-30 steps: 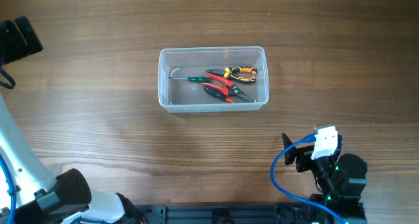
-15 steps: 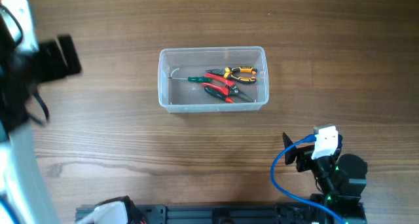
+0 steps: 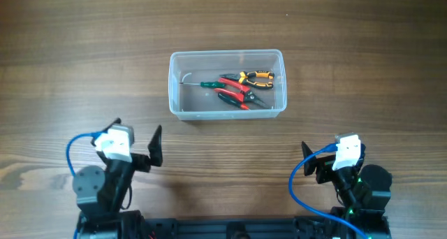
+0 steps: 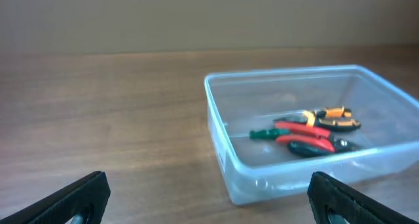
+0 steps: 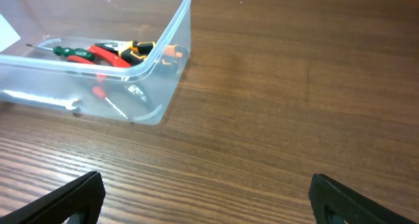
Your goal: Pack container
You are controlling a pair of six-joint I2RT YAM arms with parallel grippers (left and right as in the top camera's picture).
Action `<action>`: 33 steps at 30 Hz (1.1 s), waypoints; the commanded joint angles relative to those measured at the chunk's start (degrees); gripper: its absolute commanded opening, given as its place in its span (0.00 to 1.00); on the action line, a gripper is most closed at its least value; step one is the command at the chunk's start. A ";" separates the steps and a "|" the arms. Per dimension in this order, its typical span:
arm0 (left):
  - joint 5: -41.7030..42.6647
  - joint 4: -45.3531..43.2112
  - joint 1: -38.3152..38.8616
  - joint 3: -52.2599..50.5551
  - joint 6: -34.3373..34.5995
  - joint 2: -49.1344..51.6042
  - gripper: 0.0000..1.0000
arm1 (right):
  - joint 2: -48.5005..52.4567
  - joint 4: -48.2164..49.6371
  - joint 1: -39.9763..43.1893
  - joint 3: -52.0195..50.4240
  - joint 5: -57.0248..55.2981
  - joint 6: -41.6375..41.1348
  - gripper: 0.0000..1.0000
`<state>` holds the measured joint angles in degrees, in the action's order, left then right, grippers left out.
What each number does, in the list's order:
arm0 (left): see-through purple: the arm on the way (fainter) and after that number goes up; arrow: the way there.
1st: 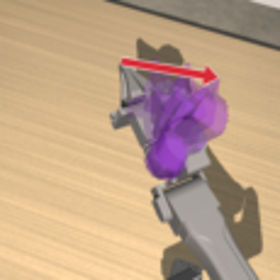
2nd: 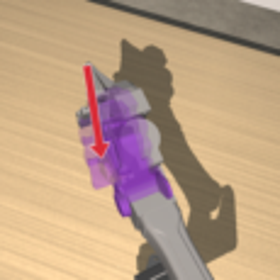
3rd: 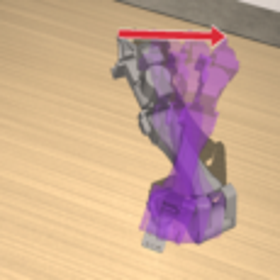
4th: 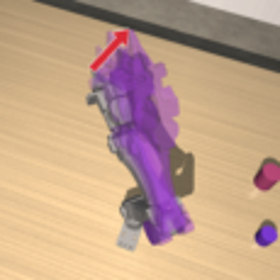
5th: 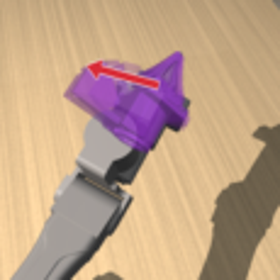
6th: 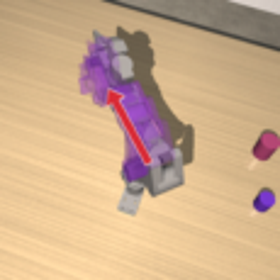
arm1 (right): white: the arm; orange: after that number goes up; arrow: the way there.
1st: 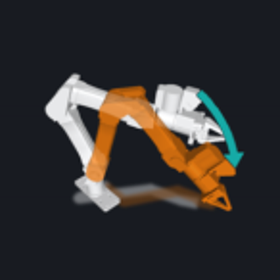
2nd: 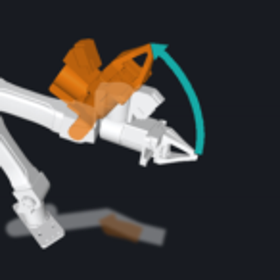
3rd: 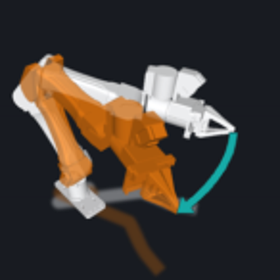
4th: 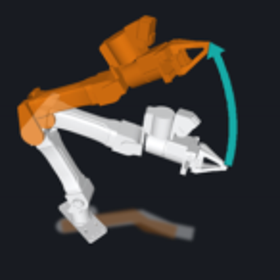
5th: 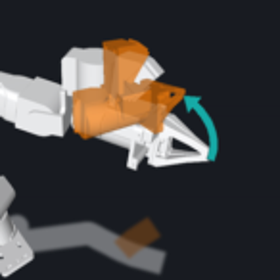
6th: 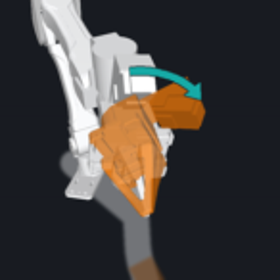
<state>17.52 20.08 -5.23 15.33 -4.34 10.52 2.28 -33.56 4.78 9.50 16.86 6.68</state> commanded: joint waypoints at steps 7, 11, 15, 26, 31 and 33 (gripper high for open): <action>-2.60 4.26 1.33 -6.91 0.13 -10.36 1.00 | -0.42 0.07 -0.33 -0.24 -0.33 -0.68 1.00; -8.41 5.25 6.29 -7.93 0.13 -10.36 1.00 | -0.42 0.07 -0.33 -0.24 -0.33 -0.68 1.00; -12.68 5.25 8.35 -7.93 0.13 -10.36 1.00 | -0.42 0.07 -0.33 -0.24 -0.33 -0.70 1.00; -12.68 5.25 8.35 -7.93 0.13 -10.34 1.00 | -0.42 0.07 -0.33 -0.24 -0.33 -0.68 1.00; -12.68 5.25 8.35 -7.93 0.15 -10.34 1.00 | -0.42 0.07 -0.33 -0.24 -0.33 -0.70 1.00; -12.68 5.25 8.35 -7.93 0.13 -10.34 1.00 | -0.42 0.07 -0.33 -0.24 -0.33 -0.70 1.00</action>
<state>5.39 25.47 2.74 7.90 -4.34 0.84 2.28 -33.58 4.78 9.50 16.86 6.68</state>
